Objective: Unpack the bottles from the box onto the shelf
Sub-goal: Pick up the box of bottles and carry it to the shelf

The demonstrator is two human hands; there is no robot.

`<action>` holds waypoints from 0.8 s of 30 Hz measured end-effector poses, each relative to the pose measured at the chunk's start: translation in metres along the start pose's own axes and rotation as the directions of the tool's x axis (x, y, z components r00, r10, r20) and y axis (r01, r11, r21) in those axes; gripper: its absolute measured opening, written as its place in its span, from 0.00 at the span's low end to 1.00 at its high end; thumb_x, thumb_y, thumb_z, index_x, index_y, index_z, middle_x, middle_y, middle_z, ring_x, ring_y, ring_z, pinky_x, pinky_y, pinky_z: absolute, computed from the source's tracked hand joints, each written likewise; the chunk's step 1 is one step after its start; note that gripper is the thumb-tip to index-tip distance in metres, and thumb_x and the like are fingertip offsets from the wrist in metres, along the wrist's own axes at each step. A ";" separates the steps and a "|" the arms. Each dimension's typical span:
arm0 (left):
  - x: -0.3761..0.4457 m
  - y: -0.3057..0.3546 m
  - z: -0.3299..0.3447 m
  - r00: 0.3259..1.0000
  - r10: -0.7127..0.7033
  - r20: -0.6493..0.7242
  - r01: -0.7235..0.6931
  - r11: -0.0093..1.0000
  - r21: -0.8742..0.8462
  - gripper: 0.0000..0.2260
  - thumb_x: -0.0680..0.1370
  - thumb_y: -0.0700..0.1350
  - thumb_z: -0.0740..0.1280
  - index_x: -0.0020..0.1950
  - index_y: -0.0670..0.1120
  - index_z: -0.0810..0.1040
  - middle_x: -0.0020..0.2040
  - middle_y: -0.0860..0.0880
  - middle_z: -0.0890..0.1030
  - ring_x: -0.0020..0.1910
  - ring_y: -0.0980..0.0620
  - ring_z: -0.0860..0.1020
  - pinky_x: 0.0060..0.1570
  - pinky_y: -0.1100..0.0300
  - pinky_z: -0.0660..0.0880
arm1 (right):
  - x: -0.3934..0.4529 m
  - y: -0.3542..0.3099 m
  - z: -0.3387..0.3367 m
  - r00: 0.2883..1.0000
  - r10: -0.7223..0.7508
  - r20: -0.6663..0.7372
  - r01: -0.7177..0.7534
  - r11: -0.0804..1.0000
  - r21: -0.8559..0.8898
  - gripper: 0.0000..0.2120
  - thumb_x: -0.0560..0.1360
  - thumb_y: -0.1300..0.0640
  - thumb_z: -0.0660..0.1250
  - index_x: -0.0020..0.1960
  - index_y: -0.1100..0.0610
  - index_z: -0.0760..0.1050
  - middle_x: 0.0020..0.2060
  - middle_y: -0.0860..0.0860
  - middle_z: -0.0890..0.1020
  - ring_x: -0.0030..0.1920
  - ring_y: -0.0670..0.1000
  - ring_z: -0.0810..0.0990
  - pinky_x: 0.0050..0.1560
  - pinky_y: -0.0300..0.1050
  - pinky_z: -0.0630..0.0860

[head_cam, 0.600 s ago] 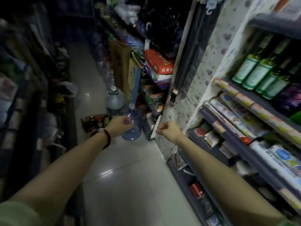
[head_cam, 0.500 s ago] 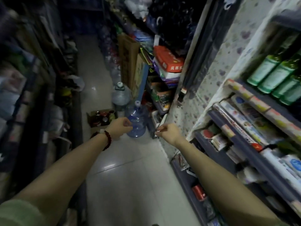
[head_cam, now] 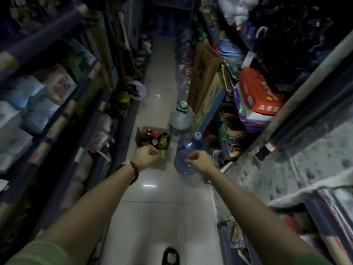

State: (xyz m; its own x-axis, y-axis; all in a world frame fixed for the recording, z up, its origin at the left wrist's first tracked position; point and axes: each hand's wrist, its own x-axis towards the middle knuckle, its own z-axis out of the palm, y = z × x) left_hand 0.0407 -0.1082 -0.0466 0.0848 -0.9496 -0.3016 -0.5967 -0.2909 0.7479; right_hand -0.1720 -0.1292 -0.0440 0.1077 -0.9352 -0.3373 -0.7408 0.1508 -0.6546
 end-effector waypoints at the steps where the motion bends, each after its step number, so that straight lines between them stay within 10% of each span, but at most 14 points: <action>1: 0.006 0.000 -0.002 1.000 -0.013 -0.009 0.013 1.000 -0.003 0.09 0.77 0.45 0.67 0.54 0.42 0.78 0.47 0.48 0.77 0.50 0.50 0.75 0.48 0.61 0.69 | 0.011 -0.003 -0.003 1.000 -0.017 0.005 0.017 1.000 -0.009 0.05 0.74 0.57 0.69 0.45 0.57 0.81 0.39 0.50 0.80 0.41 0.47 0.77 0.45 0.42 0.71; 24: 0.321 -0.029 -0.100 0.977 -0.212 -0.021 0.213 0.972 0.100 0.11 0.76 0.47 0.68 0.55 0.44 0.79 0.56 0.43 0.81 0.57 0.45 0.78 0.53 0.58 0.73 | 0.340 -0.080 -0.001 0.994 0.079 0.077 -0.080 0.997 0.009 0.11 0.73 0.57 0.71 0.49 0.64 0.82 0.48 0.59 0.84 0.51 0.56 0.81 0.52 0.49 0.76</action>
State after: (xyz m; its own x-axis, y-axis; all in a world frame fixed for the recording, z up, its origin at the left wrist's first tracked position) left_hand 0.1652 -0.4165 -0.1057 0.2262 -0.8687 -0.4407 -0.6417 -0.4732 0.6036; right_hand -0.0767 -0.4593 -0.1049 0.0994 -0.8931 -0.4388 -0.7412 0.2278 -0.6315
